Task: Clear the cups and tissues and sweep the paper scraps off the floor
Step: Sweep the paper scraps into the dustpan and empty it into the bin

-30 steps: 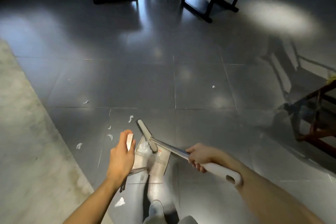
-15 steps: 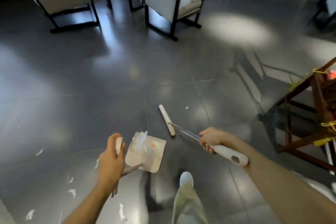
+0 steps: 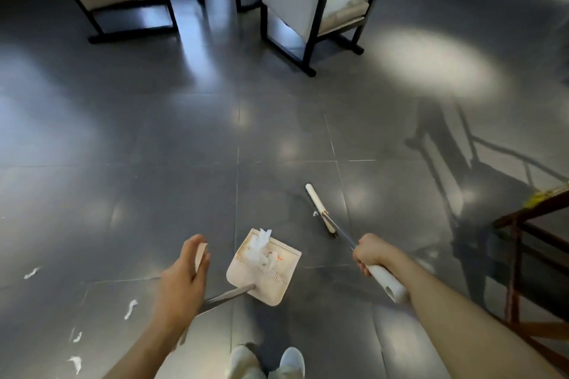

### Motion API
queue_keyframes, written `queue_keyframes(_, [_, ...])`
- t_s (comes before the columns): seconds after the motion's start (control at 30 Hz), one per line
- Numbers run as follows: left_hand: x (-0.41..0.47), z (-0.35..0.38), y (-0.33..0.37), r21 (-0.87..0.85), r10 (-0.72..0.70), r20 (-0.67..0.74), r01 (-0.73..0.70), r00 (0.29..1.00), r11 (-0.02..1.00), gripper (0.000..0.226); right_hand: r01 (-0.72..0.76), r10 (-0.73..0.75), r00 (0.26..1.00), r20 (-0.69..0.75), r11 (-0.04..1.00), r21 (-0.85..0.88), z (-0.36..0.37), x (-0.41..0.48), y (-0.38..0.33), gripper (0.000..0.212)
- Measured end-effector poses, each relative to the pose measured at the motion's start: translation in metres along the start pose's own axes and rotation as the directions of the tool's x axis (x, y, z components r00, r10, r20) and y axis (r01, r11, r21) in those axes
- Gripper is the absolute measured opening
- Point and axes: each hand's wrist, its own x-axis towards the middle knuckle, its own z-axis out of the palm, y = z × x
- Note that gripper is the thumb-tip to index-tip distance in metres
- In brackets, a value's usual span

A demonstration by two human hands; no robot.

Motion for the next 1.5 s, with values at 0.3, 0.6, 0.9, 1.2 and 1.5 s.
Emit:
queue_keyframes(0.3, [-0.031, -0.030, -0.035, -0.047, -0.121, 0.005, 0.122, 0.993, 0.991, 0.023, 0.115, -0.078, 0.982, 0.171, 0.970, -0.216, 0.057, 0.018, -0.063, 0.022])
queue_keyframes(0.6, [-0.148, -0.036, -0.061, -0.082, -0.312, -0.222, 0.301, 0.924, 0.950, 0.024, 0.416, -0.198, 0.840, 0.506, 0.833, -0.366, 0.132, -0.034, -0.104, 0.036])
queue_keyframes(0.9, [-0.291, -0.027, -0.084, -0.194, -0.547, -0.393, 0.515, 0.739, 0.835, 0.024, 0.615, -0.267, 0.731, 0.628, 0.656, -0.438, 0.195, -0.110, -0.100, 0.020])
queue_keyframes(1.2, [-0.404, -0.036, -0.096, -0.397, -0.738, -0.456, 0.629, 0.497, 0.669, 0.025, 0.661, -0.303, 0.746, 0.594, 0.451, -0.600, 0.277, -0.141, -0.109, 0.020])
queue_keyframes(1.5, [-0.484, -0.035, -0.108, -0.575, -0.832, -0.465, 0.612, 0.302, 0.543, 0.023, 0.720, -0.188, 0.689, 0.700, 0.289, -0.630, 0.386, -0.177, -0.093, 0.027])
